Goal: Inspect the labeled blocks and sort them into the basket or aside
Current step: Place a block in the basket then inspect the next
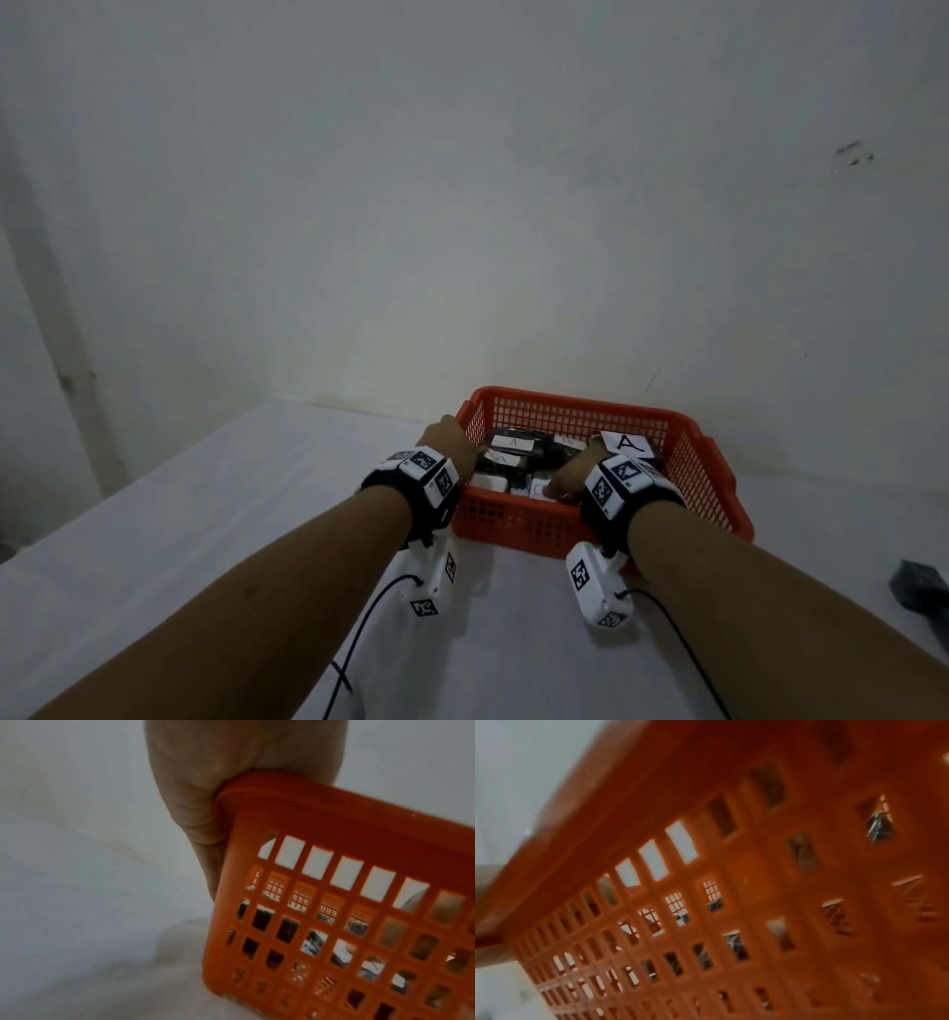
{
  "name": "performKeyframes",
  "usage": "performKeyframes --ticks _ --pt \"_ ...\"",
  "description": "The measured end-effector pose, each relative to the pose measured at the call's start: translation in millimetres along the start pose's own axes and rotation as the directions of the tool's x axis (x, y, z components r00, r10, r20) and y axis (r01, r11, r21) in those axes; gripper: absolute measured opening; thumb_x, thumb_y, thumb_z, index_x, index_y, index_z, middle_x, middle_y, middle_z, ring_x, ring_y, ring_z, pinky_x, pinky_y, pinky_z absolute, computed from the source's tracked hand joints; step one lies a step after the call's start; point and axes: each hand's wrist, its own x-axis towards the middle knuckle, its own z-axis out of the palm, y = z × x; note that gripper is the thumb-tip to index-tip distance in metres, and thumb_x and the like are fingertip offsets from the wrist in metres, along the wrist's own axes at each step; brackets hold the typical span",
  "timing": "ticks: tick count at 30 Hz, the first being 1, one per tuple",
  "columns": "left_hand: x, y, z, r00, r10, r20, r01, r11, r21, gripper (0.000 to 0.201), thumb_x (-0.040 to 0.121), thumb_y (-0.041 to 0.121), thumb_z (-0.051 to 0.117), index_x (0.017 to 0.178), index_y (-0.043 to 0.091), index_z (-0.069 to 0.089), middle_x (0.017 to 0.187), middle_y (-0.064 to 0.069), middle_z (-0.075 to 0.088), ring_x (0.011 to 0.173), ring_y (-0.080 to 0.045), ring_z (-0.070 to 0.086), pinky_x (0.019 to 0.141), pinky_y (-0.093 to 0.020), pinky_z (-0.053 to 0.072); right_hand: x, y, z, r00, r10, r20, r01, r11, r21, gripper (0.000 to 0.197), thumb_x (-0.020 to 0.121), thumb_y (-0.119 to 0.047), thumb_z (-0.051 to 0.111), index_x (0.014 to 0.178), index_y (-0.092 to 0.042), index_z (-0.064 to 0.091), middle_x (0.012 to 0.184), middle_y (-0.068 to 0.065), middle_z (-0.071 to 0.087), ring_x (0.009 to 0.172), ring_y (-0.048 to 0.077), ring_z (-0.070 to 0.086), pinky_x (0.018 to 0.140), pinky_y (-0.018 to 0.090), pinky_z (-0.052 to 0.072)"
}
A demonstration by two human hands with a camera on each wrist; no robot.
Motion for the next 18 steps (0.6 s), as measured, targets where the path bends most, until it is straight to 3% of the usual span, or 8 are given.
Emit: performKeyframes --ticks 3,5,7,9,11,13,15,18 --pt "4.8 -3.0 4.1 1.0 0.006 -0.006 -0.006 1.0 0.01 0.055 0.096 0.041 0.066 0.132 0.003 0.048 0.134 -0.018 0.059 0.115 -0.034 0.064 0.089 -0.038 0.053 4.9 -2.7 -0.2 1.0 -0.001 -0.022 0.001 1.0 0.01 0.054 0.092 -0.027 0.076 0.134 0.001 0.059 0.135 0.014 0.067 0.125 0.029 0.064 0.102 0.035 0.054" --pt "7.0 -4.4 6.6 1.0 0.012 -0.016 -0.011 0.999 0.033 0.057 0.095 0.043 0.067 0.131 0.003 0.048 0.133 -0.018 0.06 0.114 -0.033 0.065 0.088 -0.038 0.054 4.5 -4.3 -1.4 1.0 0.016 -0.008 -0.017 1.0 -0.011 0.018 0.09 -0.03 0.078 0.095 -0.014 0.071 0.116 0.011 0.072 0.108 0.024 0.068 0.096 0.031 0.055" --pt "8.7 -5.6 8.1 1.0 0.018 -0.025 -0.017 0.999 0.044 0.059 0.094 0.045 0.069 0.131 0.004 0.048 0.132 -0.017 0.061 0.112 -0.032 0.066 0.087 -0.038 0.055 2.6 -3.0 -0.9 0.999 0.029 0.016 -0.028 0.996 -0.087 0.031 0.09 -0.035 0.078 0.07 -0.019 0.06 0.099 0.005 0.07 0.09 0.018 0.066 0.097 0.032 0.055" --pt "9.5 -6.1 9.3 0.999 0.03 -0.033 -0.028 0.998 0.058 0.059 0.093 0.046 0.069 0.13 0.005 0.048 0.131 -0.017 0.061 0.111 -0.032 0.066 0.086 -0.038 0.055 0.9 -4.2 -0.3 1.0 0.012 0.023 -0.009 0.994 -0.11 0.026 0.093 -0.031 0.075 0.075 -0.017 0.063 0.113 0.005 0.075 0.1 0.018 0.069 0.098 0.03 0.056" --pt "10.6 -7.0 10.8 0.998 0.04 -0.043 -0.037 0.997 0.072 0.058 0.094 0.046 0.068 0.13 0.005 0.048 0.131 -0.018 0.061 0.111 -0.032 0.067 0.087 -0.039 0.056 4.2 -2.5 0.7 0.998 0.021 0.055 -0.012 0.987 -0.162 0.016 0.098 -0.025 0.069 0.106 -0.012 0.071 0.134 0.005 0.069 0.122 0.02 0.066 0.096 0.027 0.053" --pt "11.4 -8.1 11.6 0.998 0.041 -0.045 -0.037 0.996 0.08 0.057 0.094 0.045 0.068 0.13 0.004 0.048 0.131 -0.018 0.061 0.112 -0.032 0.067 0.088 -0.039 0.056 3.6 -1.7 2.5 0.999 -0.043 0.024 0.046 0.983 -0.177 0.037 0.099 -0.024 0.068 0.133 -0.009 0.066 0.141 0.007 0.065 0.13 0.023 0.062 0.089 0.025 0.053" --pt "12.6 -9.2 12.2 0.998 0.041 -0.046 -0.038 0.996 0.082 0.056 0.095 0.044 0.068 0.13 0.004 0.048 0.131 -0.018 0.061 0.112 -0.032 0.066 0.089 -0.039 0.056 5.2 -3.0 2.6 0.999 -0.035 0.013 0.037 0.979 -0.199 0.033 0.094 -0.029 0.075 0.12 -0.009 0.074 0.13 0.006 0.071 0.121 0.022 0.068 0.092 0.028 0.057" --pt "13.8 -9.1 12.4 0.998 0.043 -0.045 -0.04 0.997 0.067 0.051 0.096 0.04 0.066 0.129 0.005 0.049 0.129 -0.017 0.062 0.11 -0.031 0.067 0.09 -0.04 0.058 9.2 -5.5 2.9 1.0 -0.014 -0.009 0.012 0.992 -0.128 0.024 0.085 -0.031 0.084 0.075 -0.013 0.071 0.114 0.006 0.079 0.098 0.019 0.075 0.084 0.03 0.061"
